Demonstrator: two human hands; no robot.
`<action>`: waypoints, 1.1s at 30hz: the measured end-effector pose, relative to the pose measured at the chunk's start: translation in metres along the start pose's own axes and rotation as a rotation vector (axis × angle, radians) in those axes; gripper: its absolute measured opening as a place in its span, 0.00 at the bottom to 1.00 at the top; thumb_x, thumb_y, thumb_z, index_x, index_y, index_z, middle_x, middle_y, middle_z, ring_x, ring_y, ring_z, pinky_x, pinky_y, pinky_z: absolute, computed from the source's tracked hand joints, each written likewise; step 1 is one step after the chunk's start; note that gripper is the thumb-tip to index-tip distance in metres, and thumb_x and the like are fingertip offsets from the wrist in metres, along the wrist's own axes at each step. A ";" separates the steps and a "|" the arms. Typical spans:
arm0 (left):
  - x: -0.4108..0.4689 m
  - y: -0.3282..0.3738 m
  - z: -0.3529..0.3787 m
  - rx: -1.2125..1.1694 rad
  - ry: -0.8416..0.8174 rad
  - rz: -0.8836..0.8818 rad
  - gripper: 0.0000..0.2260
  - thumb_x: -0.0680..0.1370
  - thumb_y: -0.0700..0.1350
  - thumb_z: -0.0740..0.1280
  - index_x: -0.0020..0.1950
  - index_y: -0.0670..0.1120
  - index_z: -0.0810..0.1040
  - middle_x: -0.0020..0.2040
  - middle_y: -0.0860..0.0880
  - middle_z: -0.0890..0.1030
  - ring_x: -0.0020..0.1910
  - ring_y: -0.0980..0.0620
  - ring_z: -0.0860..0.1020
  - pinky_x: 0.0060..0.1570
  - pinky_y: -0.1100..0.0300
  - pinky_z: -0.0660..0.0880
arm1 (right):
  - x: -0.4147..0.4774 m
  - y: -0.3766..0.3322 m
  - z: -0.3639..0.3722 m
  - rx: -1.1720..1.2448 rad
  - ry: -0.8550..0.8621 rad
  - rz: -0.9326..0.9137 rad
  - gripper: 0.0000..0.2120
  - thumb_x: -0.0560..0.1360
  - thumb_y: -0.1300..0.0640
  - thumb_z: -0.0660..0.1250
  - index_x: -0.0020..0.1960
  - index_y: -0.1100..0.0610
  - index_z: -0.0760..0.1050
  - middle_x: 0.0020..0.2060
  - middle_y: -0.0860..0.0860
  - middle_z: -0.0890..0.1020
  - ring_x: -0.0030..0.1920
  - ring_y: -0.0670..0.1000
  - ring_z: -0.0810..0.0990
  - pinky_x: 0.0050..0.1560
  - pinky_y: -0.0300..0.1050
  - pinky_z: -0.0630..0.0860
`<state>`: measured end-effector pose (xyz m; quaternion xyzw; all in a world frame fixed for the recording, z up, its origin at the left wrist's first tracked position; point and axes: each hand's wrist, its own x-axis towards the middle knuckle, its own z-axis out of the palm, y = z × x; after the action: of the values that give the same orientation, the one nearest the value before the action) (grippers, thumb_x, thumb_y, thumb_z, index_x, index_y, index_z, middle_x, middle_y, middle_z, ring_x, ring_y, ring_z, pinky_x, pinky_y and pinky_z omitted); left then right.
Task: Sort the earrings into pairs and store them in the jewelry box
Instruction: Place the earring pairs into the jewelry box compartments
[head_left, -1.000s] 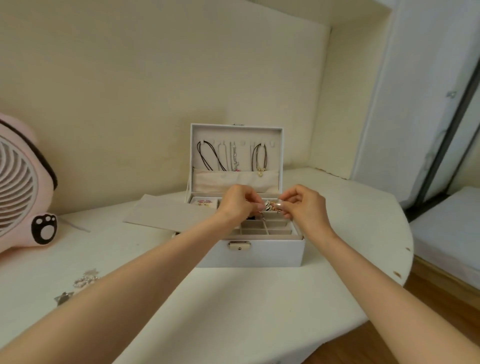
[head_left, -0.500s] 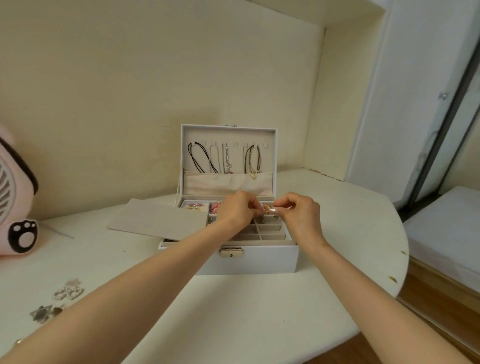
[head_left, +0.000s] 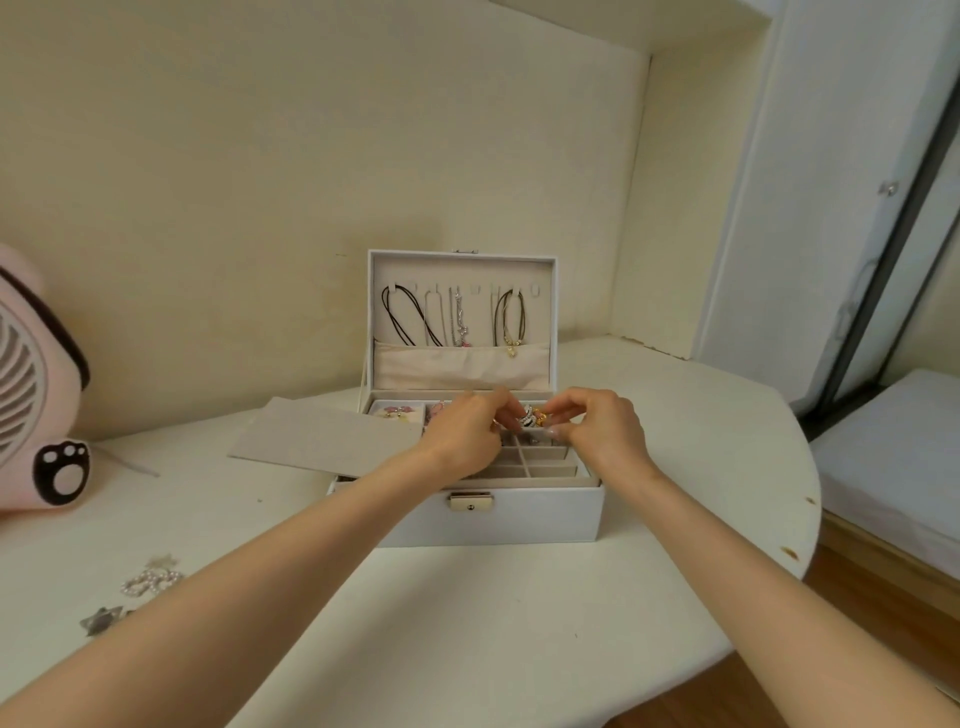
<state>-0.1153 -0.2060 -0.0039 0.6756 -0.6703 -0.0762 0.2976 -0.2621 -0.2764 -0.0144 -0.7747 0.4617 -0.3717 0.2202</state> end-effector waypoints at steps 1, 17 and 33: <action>0.000 0.001 0.001 0.036 -0.042 0.012 0.21 0.73 0.30 0.57 0.61 0.47 0.73 0.56 0.51 0.81 0.59 0.52 0.75 0.59 0.53 0.73 | 0.000 0.000 -0.001 0.002 -0.007 0.000 0.10 0.69 0.61 0.73 0.48 0.50 0.82 0.42 0.47 0.84 0.46 0.47 0.80 0.47 0.43 0.75; -0.030 0.001 -0.014 0.026 0.153 0.175 0.14 0.75 0.35 0.61 0.59 0.47 0.73 0.53 0.52 0.79 0.53 0.53 0.73 0.53 0.58 0.72 | -0.024 -0.008 -0.007 0.027 0.062 -0.135 0.09 0.75 0.60 0.65 0.48 0.49 0.81 0.42 0.46 0.83 0.37 0.43 0.74 0.42 0.41 0.70; -0.172 -0.070 -0.120 0.283 -0.091 -0.073 0.11 0.74 0.38 0.64 0.41 0.55 0.73 0.38 0.56 0.80 0.38 0.56 0.75 0.38 0.67 0.70 | -0.118 -0.084 0.074 0.181 -0.326 -0.569 0.09 0.73 0.61 0.66 0.49 0.52 0.81 0.41 0.42 0.77 0.34 0.35 0.71 0.40 0.34 0.67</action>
<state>-0.0103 -0.0120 0.0078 0.7305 -0.6621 -0.0223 0.1656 -0.1933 -0.1331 -0.0472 -0.8991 0.1509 -0.3291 0.2462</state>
